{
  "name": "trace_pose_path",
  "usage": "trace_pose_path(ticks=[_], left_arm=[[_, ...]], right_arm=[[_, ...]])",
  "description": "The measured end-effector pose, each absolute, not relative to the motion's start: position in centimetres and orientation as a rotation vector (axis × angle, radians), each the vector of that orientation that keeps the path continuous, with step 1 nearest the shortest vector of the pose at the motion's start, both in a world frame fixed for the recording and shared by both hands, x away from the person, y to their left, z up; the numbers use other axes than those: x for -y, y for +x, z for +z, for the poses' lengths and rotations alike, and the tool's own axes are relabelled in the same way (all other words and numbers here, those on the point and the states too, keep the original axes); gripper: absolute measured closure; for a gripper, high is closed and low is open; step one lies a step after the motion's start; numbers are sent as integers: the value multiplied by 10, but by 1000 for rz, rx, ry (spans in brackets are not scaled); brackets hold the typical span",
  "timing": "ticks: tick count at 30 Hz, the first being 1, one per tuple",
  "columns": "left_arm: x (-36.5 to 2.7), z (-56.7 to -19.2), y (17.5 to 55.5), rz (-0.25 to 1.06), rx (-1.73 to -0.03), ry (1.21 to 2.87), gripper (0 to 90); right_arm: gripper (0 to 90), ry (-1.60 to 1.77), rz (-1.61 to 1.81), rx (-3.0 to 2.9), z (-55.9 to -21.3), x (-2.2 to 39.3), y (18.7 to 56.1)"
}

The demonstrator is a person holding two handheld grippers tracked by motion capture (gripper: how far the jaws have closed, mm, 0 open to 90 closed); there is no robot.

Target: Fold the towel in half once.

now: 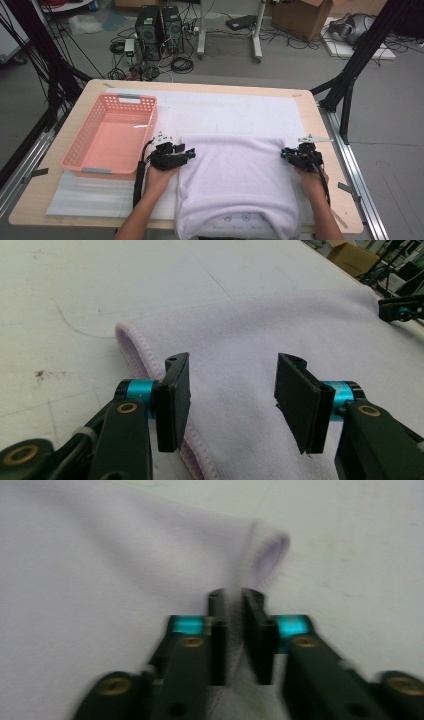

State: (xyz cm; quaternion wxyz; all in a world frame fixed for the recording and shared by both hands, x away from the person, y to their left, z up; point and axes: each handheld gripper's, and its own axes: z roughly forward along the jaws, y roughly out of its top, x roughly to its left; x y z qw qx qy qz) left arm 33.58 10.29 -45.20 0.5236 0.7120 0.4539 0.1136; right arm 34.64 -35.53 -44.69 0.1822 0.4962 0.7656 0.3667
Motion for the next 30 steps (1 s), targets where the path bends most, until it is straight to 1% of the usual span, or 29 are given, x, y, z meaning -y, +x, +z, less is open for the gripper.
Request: trace_pose_path(ticks=[1,3,8,12,14,17,21,24,26,27,30], left_arm=[[-102,-452,335,270,-1082,1708,484],[-101,-451,335,272,-1070,1724,484],[-98,-452,335,278,-1083,1728,470],[-93,-446,339,277,-1085,1746,451],[-89,-439,343,311,-1076,1748,445],[-84,-434,354,339,-1081,1755,423],[-80,-437,368,362,-1102,1773,426],[-80,-440,379,377,-1150,1781,425],[-81,-441,385,379,-1171,1768,423],[-82,-443,387,374,-1182,1759,423],[-82,-454,394,335,-1235,1799,425]], right_arm=[[861,1389,1020,-2161,-446,354,346],[873,1387,1000,-2160,-445,356,345],[874,1419,986,-2114,-444,378,332],[866,1377,979,-2117,-444,378,330],[830,1369,1000,-2120,-442,376,330],[670,1359,1050,-2123,-440,377,331],[540,1372,1106,-2100,-438,381,334],[495,1364,1100,-2110,-438,381,339],[491,1371,1095,-2111,-439,381,343],[488,1378,1100,-2110,-440,381,346],[464,1399,1074,-2124,-443,380,354]])
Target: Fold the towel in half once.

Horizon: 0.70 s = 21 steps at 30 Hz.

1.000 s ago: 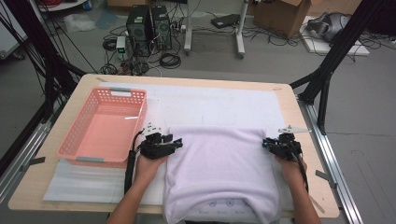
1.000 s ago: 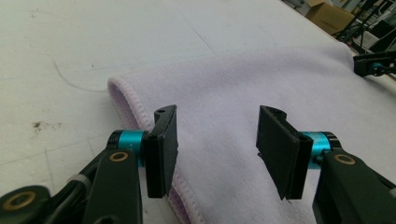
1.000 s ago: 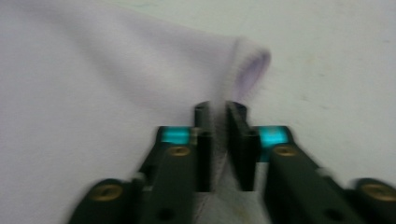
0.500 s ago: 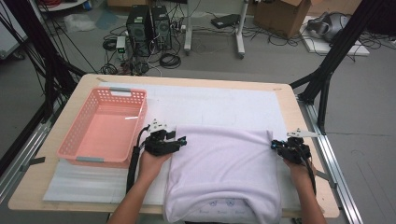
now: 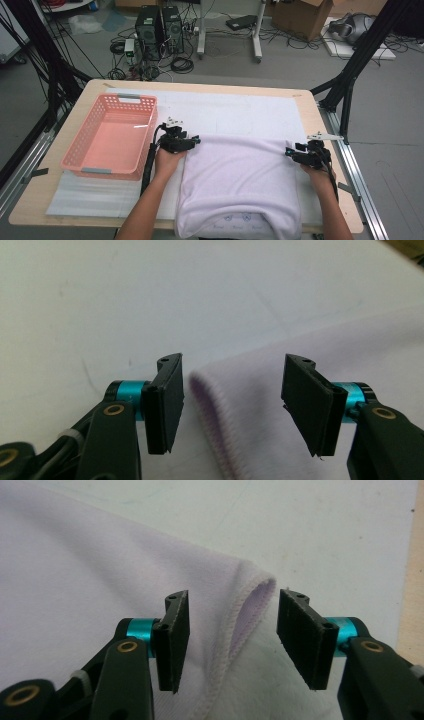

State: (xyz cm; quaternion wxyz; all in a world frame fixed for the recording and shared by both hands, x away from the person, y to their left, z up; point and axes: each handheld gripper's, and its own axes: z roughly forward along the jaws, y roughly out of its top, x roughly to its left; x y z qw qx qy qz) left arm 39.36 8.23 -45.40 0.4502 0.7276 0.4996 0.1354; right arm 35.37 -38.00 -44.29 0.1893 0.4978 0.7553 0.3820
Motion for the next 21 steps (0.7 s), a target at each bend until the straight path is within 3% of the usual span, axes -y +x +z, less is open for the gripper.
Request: trace_pose_path(ticks=[8,12,15,16,21], left_arm=[[-74,-452,393,403,-1186,1888,553],[-69,-452,390,457,-1166,1919,634],[-66,-452,389,443,-1098,1953,798],[-66,-452,389,446,-1094,1960,814],[-74,-451,394,310,-1189,1861,843]], right_arm=[[470,1382,1018,-2160,-448,372,364],[617,1355,1019,-2187,-447,369,363],[786,1357,1058,-2217,-447,368,362],[819,1359,1078,-2230,-447,367,362],[857,1336,1037,-2233,-444,364,362]])
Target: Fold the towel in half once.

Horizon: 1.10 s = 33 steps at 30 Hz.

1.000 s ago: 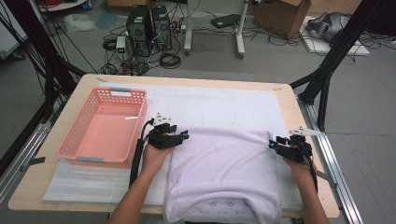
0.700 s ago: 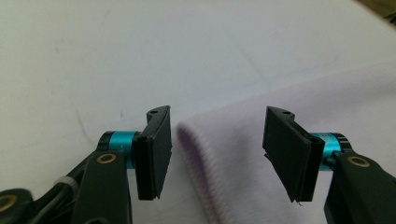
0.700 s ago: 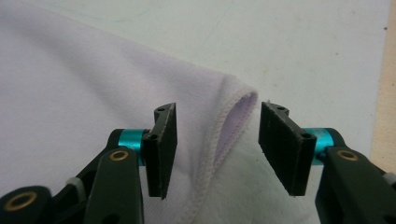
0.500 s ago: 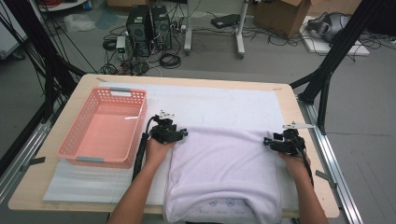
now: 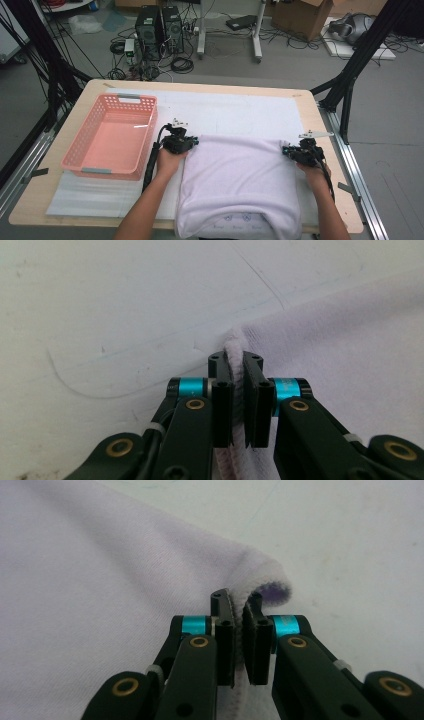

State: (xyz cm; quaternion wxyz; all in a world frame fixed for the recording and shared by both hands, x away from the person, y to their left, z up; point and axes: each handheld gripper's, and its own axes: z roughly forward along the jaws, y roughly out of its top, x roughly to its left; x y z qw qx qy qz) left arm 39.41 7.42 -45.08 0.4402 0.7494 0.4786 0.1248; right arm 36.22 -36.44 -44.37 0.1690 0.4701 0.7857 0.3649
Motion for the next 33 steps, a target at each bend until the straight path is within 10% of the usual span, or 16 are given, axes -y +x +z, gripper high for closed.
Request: trace_pose_path(ticks=[33], left_arm=[[-81,-416,491,408,-1221,1673,841]], right_arm=[[857,1238,1009,-1988,-407,357,463]])
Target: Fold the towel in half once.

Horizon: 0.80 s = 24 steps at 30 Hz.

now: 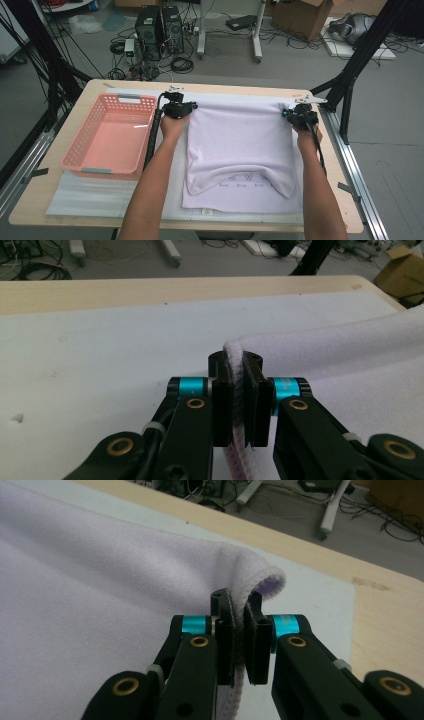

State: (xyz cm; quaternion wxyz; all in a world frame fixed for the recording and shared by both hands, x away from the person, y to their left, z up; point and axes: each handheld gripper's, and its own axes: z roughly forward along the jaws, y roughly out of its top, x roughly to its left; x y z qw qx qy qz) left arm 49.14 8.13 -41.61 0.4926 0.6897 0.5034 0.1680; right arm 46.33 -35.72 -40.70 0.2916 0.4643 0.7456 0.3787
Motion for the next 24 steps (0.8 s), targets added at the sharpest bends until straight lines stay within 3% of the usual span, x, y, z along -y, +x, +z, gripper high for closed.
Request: trace_pose_path(ticks=[3,7,22,24], left_arm=[[-80,-419,492,419,-1226,1670,831],[-81,-423,489,398,-1231,1682,661],[-75,-426,440,329,-1139,1786,578],[-73,-425,429,368,-1119,1799,557]], right_arm=[[841,1272,1024,-1959,-408,355,467],[745,1293,1008,-1960,-411,352,468],[692,1295,1068,-2044,-399,364,432],[682,1300,1073,-2057,-399,364,425]])
